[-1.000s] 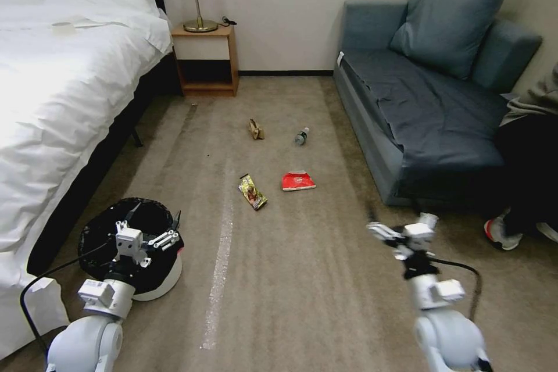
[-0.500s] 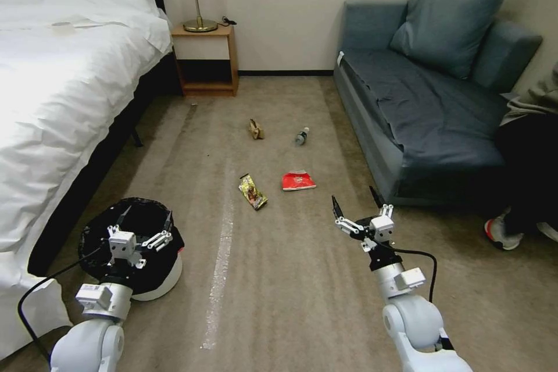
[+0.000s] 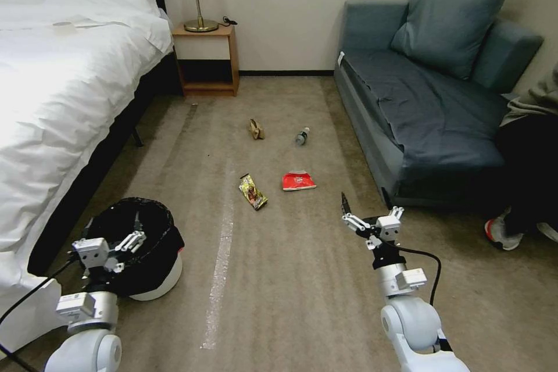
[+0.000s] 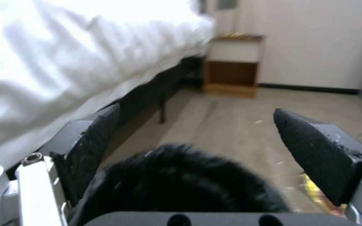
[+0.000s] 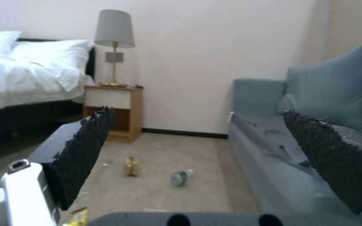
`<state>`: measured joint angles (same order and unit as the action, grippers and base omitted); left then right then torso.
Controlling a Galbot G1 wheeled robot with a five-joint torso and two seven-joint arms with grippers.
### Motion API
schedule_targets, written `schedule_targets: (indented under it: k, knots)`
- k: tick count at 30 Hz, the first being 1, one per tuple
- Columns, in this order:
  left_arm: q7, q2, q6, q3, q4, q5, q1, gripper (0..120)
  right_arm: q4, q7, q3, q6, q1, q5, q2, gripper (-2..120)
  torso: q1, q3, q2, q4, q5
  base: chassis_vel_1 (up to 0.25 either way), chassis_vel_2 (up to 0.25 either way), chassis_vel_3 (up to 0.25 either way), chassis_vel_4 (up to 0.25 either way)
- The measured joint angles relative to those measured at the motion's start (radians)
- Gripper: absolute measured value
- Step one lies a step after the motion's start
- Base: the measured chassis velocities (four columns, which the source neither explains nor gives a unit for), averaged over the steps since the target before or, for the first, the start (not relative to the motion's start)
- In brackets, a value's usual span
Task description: Pick up the trash bin, then pick up the garbage on the floor and place it into the trash bin.
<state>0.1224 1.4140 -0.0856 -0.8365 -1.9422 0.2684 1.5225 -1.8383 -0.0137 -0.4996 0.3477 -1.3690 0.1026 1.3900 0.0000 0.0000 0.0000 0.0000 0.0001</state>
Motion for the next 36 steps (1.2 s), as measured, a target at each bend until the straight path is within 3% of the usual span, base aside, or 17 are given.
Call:
schedule_targets:
  k: [1,2,4,8,10,16,29,36]
  knots:
    - [0.071,0.006,0.025,0.006,0.009,0.016,-0.006,98,-0.007,-0.008,-0.015,0.003,-0.011,-0.004,0.002,100,0.0,0.0,0.0,-0.0001,-0.0003,0.0,0.0,0.0,0.0]
    - [0.071,0.006,0.025,0.006,0.009,0.016,-0.006,98,-0.007,-0.008,-0.015,0.003,-0.011,-0.004,0.002,100,0.0,0.0,0.0,-0.0001,-0.0003,0.0,0.0,0.0,0.0]
    - [0.192,0.018,0.084,0.007,0.025,0.067,-0.016,98,-0.011,-0.022,-0.024,0.004,-0.02,-0.004,0.008,100,0.0,0.0,0.0,0.0,-0.0001,0.0,0.0,0.0,0.0]
    - [0.251,0.02,0.139,0.008,0.03,0.125,-0.019,98,-0.008,-0.029,-0.024,0.006,-0.023,-0.008,0.013,100,0.0,0.0,0.0,0.0,-0.0002,0.0,0.0,0.0,0.0]
    - [0.309,0.02,0.203,0.009,0.041,0.201,-0.031,98,0.001,-0.043,-0.024,0.013,-0.027,-0.013,0.02,100,0.0,0.0,0.0,0.0,-0.0001,0.0,0.0,0.0,0.0]
    - [0.359,0.017,0.253,0.007,0.061,0.277,-0.07,97,0.013,-0.066,-0.026,0.028,-0.035,-0.017,0.024,100,0.0,0.0,0.0,0.0,-0.0001,0.0,0.0,0.0,0.0]
    - [0.448,0.015,0.316,-0.011,0.083,0.359,-0.129,98,0.026,-0.097,-0.047,0.052,-0.05,-0.012,0.025,100,0.0,0.0,0.0,0.0,-0.0002,0.0,0.0,0.0,0.0]
    - [0.457,-0.001,0.329,-0.019,0.116,0.401,-0.163,97,0.027,-0.115,-0.051,0.065,-0.061,-0.01,0.03,100,0.0,0.0,0.0,0.0001,-0.0002,0.0,0.0,0.0,0.0]
